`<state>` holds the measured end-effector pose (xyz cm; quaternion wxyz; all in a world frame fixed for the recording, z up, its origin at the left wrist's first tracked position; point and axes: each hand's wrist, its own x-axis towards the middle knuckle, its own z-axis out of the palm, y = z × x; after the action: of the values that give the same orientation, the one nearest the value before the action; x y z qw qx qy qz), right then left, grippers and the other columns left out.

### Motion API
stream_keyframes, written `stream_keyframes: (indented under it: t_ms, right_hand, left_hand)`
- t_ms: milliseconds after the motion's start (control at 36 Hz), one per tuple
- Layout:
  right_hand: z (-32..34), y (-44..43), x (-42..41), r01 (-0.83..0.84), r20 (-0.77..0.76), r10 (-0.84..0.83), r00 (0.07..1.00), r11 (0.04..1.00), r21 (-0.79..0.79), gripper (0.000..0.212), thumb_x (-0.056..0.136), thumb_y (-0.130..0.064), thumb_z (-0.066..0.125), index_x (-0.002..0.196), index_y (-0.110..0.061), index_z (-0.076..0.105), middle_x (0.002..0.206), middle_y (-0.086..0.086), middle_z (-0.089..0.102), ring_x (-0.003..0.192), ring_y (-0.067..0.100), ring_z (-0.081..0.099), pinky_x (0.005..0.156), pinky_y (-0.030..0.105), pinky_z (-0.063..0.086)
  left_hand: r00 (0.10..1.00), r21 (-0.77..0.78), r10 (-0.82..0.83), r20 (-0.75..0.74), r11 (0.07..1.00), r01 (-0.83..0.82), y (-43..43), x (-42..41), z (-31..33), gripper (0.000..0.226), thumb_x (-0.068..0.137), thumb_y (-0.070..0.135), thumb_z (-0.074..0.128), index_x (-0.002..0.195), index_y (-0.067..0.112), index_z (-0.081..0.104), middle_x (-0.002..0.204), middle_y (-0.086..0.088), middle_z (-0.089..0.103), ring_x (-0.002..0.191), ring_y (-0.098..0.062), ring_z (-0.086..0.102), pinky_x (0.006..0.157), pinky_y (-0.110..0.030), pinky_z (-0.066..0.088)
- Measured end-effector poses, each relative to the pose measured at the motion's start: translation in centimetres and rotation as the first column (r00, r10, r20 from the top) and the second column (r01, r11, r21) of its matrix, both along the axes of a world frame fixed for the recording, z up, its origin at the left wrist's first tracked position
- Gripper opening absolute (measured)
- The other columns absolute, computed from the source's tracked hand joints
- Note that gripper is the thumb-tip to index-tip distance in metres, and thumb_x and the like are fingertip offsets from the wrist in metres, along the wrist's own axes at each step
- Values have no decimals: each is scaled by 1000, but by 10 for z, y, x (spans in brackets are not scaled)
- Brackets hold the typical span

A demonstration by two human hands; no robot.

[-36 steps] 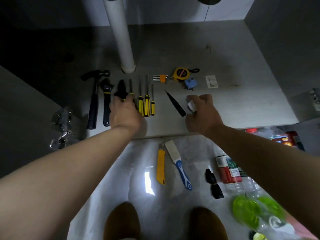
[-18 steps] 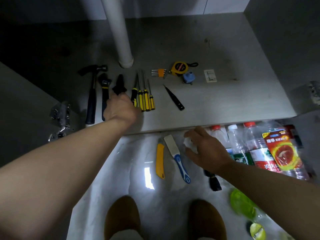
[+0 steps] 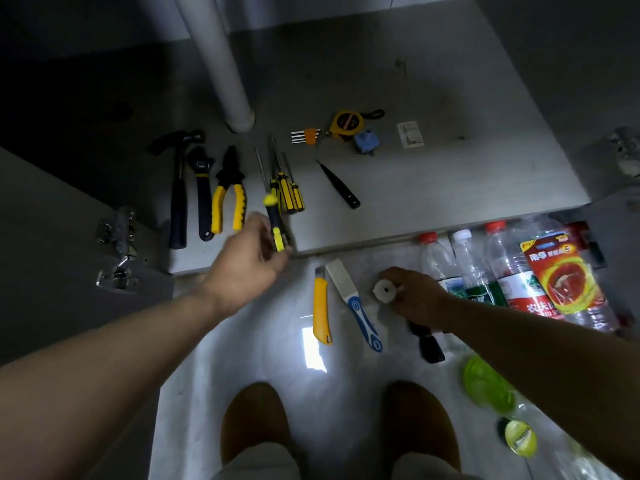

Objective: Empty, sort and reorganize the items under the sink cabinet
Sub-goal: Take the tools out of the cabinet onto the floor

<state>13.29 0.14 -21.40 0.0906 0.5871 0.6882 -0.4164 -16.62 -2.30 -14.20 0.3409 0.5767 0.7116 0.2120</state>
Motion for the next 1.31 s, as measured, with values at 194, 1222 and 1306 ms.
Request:
stream_keyframes:
  t_ms: [194, 1222, 1306]
  right_hand:
    - [15, -6, 3, -162, 136, 118, 984, 908, 386, 14, 94, -26, 56, 107, -20, 59, 105, 1, 57, 85, 18, 63, 75, 33, 55]
    - [84, 77, -51, -94, -118, 240, 964, 716, 691, 30, 86, -24, 66, 115, -20, 59, 115, 5, 48, 85, 20, 55, 69, 34, 53]
    - [81, 45, -39, -184, -154, 373, 915, 726, 663, 34, 84, -30, 70, 114, -21, 57, 112, -2, 46, 75, 13, 54, 60, 33, 54]
  left_hand:
    - [842, -373, -540, -19, 785, 495, -49, 17, -28, 44, 92, 34, 68, 130, 28, 46, 102, 7, 68, 90, -11, 68, 79, -31, 56]
    - [794, 43, 245, -556, 963, -267, 66, -33, -15, 68, 88, 38, 70, 145, 17, 41, 140, -23, 44, 132, -42, 39, 103, -50, 38]
    - [806, 24, 274, -524, 951, -308, 71, -36, -18, 72, 82, 31, 75, 143, 11, 41, 137, -25, 46, 128, -44, 41, 102, -48, 39]
